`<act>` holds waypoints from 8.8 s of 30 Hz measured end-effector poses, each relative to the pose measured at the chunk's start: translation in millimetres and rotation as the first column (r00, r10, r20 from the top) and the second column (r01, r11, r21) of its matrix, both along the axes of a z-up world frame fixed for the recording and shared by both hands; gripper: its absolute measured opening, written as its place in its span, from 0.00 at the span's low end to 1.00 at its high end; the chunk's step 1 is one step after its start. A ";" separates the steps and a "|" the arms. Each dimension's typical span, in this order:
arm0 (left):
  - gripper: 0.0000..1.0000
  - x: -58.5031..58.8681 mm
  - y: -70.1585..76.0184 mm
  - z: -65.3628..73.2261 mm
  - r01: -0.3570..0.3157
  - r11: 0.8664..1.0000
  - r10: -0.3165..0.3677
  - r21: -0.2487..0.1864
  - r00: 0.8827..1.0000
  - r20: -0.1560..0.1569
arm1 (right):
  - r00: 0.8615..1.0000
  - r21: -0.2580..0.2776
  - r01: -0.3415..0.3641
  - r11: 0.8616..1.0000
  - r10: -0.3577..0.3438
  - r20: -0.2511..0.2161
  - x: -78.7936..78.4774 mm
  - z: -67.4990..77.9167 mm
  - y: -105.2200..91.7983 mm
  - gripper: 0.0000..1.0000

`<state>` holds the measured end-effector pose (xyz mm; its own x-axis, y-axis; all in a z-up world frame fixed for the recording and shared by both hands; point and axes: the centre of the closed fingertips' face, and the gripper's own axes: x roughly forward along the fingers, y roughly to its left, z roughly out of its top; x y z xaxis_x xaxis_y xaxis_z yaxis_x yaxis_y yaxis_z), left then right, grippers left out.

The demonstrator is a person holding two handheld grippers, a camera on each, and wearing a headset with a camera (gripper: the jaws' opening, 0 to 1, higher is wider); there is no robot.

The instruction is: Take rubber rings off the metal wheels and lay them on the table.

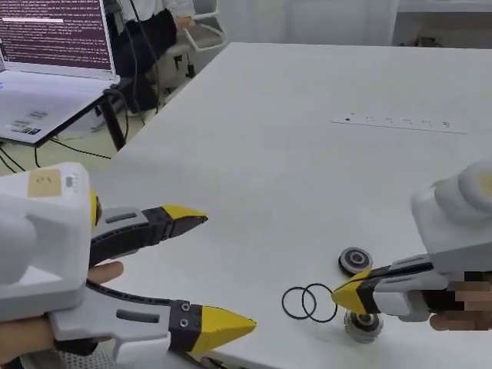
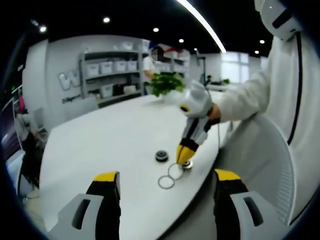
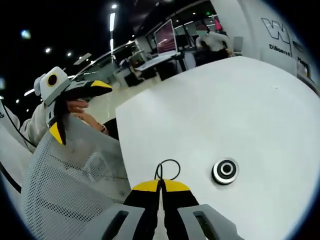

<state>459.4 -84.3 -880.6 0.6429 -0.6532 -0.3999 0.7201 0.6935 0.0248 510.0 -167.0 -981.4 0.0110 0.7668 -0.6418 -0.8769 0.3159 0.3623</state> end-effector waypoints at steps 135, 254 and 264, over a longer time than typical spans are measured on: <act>0.15 139.0 -124.0 -121.5 0.514 0.853 -0.506 0.091 0.857 -0.095 | 0.965 0.057 -0.024 0.998 0.008 0.262 78.4 -32.3 -36.5 0.25; 0.20 127.7 -125.6 -115.0 0.504 0.855 -0.496 0.125 0.864 -0.089 | 0.984 0.089 0.146 0.985 -0.154 0.090 79.9 -11.5 -35.9 0.00; 0.27 116.2 -122.7 -92.6 0.510 0.853 -0.507 0.112 0.860 -0.059 | 0.982 0.076 0.136 0.988 -0.145 0.124 76.6 0.3 -38.7 0.00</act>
<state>575.7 -207.0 -973.1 0.2224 -0.8321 -0.5082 0.9729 0.2234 0.0601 586.6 -205.6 -981.1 0.2005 0.7931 -0.5752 -0.8662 0.4177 0.2741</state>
